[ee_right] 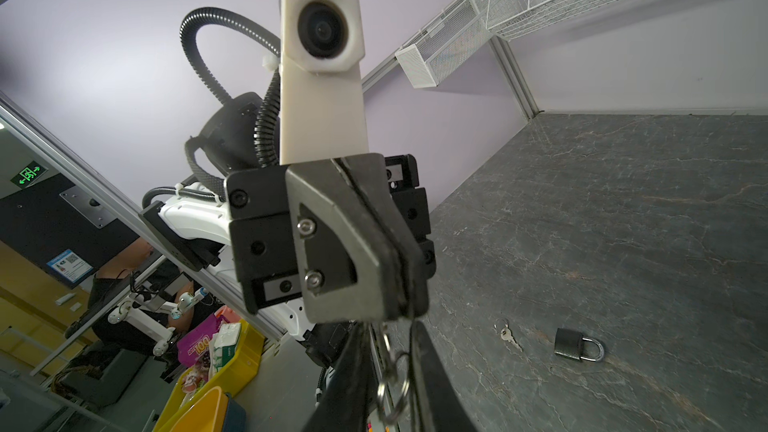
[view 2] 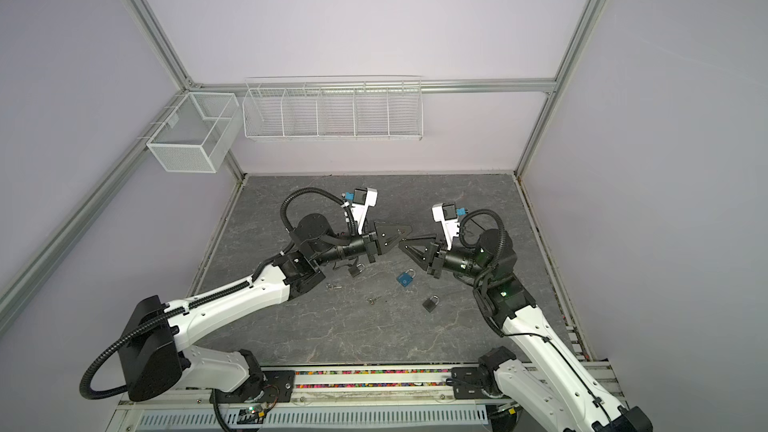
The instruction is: Unlock with the key
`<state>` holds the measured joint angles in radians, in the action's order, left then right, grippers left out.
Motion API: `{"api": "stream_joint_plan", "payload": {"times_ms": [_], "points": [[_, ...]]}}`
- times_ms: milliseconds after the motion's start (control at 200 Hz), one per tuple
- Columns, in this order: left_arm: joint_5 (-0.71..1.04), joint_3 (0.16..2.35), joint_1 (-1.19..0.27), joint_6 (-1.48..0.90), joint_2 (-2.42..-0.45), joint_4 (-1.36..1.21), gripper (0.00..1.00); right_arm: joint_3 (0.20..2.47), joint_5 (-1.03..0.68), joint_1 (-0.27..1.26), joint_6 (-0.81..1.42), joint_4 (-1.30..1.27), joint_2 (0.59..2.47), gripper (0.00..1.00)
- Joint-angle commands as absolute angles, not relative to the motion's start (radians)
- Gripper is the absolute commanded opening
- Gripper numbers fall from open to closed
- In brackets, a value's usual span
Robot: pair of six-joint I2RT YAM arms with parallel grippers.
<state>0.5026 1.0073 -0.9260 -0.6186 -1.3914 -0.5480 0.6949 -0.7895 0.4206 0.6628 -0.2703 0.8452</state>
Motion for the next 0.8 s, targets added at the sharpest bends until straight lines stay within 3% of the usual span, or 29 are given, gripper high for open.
{"api": "stream_joint_plan", "payload": {"times_ms": [0,110,190,535,590,645,725,795], "points": [[0.516,1.006,-0.933,-0.596,-1.387,-0.552,0.0,0.722,-0.816,0.417,0.69,-0.328,0.859,0.18],[0.503,1.006,-0.932,-0.588,-1.388,-0.537,0.0,0.724,-0.824,0.417,0.7,-0.33,0.869,0.16],[0.499,1.005,-0.933,-0.583,-1.386,-0.537,0.0,0.724,-0.815,0.416,0.7,-0.314,0.867,0.08],[0.44,0.996,-0.932,-0.558,-1.357,-0.518,0.0,0.742,-0.795,0.416,0.678,-0.212,0.848,0.06],[0.418,0.997,-0.932,-0.558,-1.345,-0.507,0.27,0.749,-0.783,0.416,0.651,-0.144,0.838,0.06],[0.392,0.998,-0.931,-0.556,-1.329,-0.488,0.45,0.756,-0.765,0.413,0.627,-0.065,0.822,0.06],[0.344,0.994,-0.93,-0.548,-1.299,-0.434,0.55,0.772,-0.735,0.402,0.595,0.072,0.798,0.06],[0.295,0.984,-0.931,-0.542,-1.269,-0.368,0.56,0.787,-0.703,0.393,0.569,0.196,0.77,0.06]]}}
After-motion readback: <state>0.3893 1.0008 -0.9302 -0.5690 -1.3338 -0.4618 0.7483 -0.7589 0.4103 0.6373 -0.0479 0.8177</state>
